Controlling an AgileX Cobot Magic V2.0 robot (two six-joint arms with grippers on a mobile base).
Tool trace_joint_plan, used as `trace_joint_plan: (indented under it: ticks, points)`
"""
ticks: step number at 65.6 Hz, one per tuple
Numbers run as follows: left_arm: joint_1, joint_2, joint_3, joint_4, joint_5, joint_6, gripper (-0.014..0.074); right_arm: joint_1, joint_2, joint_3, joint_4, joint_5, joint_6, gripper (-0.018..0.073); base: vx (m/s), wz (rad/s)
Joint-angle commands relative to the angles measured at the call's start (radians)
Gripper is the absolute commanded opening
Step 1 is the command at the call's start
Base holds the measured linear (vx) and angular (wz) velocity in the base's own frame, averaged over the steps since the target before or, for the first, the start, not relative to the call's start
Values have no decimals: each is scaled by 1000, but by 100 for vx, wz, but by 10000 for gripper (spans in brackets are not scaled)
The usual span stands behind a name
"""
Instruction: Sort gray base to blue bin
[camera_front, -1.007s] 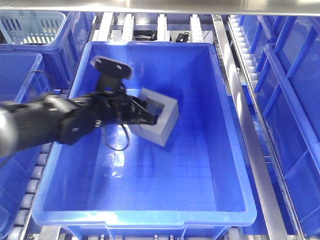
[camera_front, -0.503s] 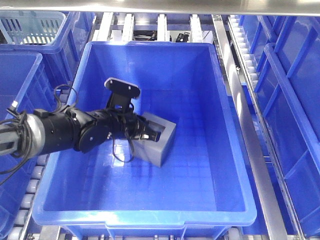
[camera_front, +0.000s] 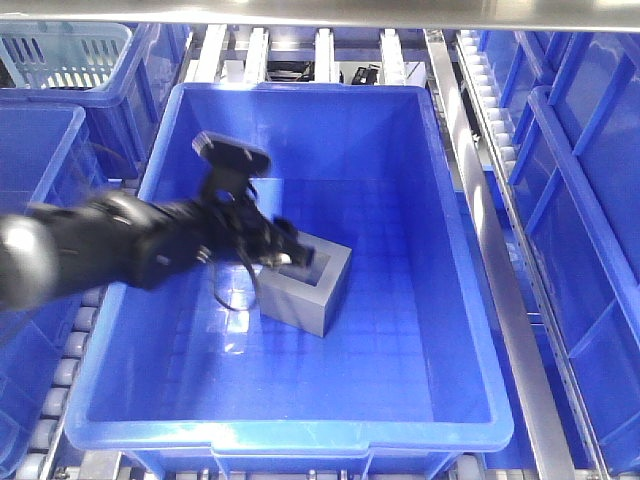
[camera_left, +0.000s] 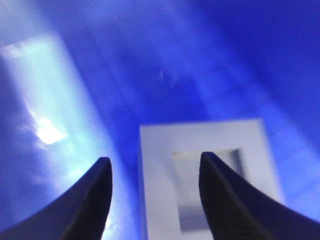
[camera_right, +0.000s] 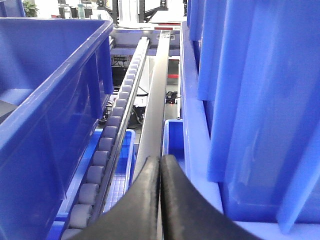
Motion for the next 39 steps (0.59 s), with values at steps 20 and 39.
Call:
trace_joint_plan:
  ticks: [20,39]
  points:
    - [-7,-338,277,-8,-299,-13,388,-3,-11,15,-6,-74,-6,-9,0,0]
    - [-7,-674,510,-4,-333,-6,388,-3,-11,15,-6,-74,-6,-9,0,0]
